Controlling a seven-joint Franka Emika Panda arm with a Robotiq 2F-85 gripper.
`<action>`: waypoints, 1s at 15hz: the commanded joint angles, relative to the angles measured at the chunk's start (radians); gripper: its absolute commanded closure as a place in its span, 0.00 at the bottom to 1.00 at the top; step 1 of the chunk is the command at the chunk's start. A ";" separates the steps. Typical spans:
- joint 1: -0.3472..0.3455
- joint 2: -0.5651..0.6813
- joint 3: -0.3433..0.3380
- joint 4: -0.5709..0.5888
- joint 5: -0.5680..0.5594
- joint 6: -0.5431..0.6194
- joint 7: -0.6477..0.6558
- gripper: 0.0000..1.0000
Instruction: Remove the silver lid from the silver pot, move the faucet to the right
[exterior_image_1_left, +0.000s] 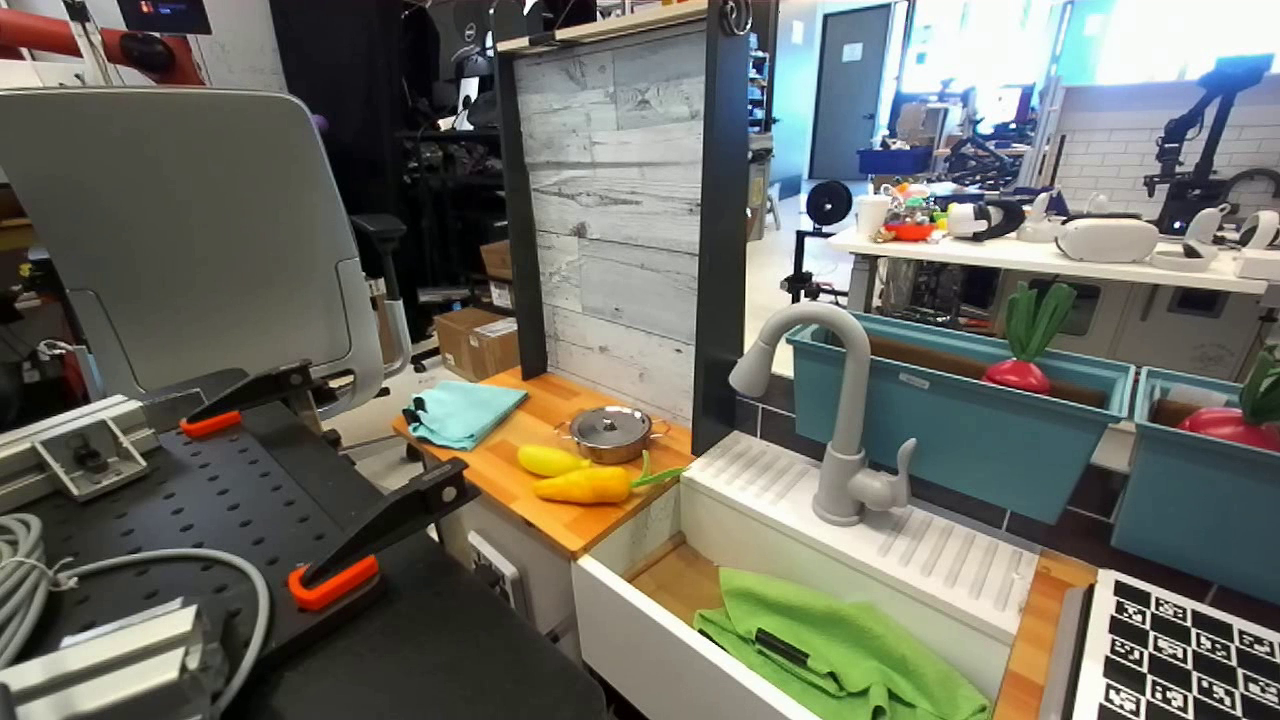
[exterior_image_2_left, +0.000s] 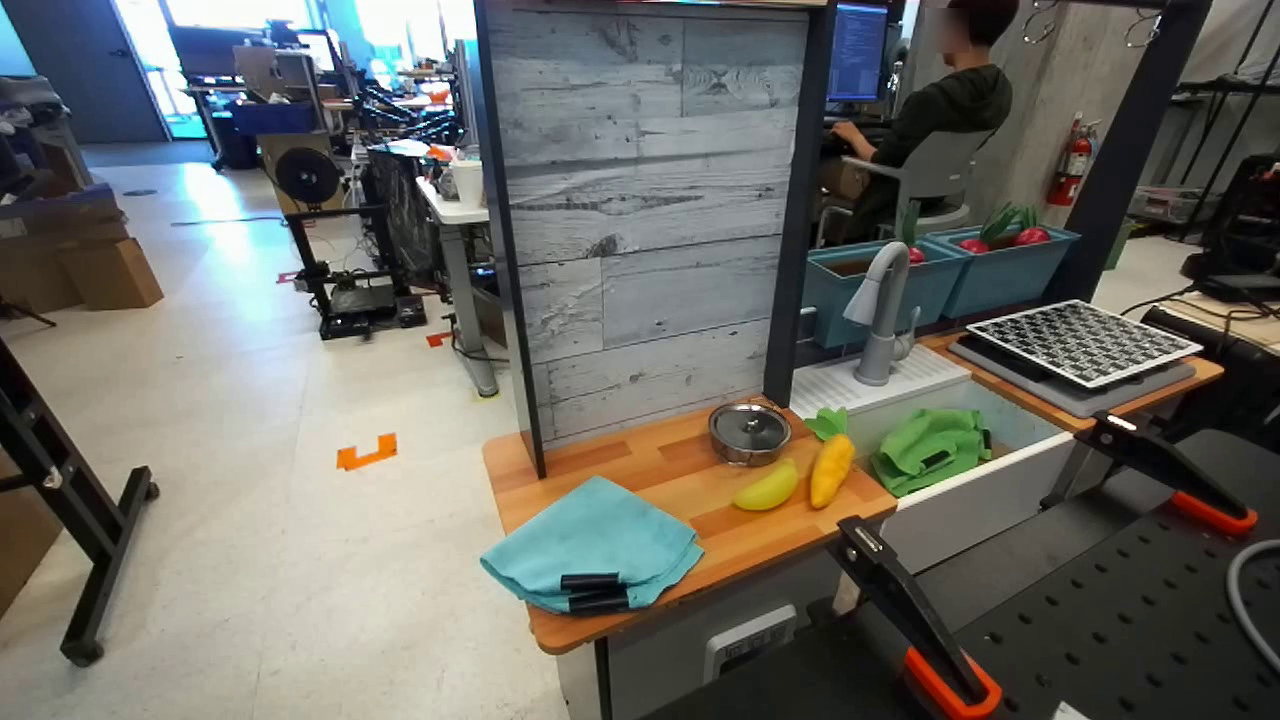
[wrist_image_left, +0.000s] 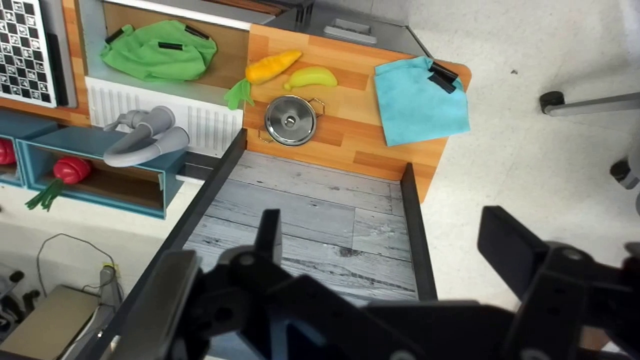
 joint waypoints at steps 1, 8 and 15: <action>-0.030 0.060 -0.049 -0.029 -0.054 0.083 -0.012 0.00; -0.091 0.261 -0.173 -0.032 -0.066 0.191 -0.135 0.00; -0.106 0.554 -0.226 0.054 -0.009 0.333 -0.166 0.00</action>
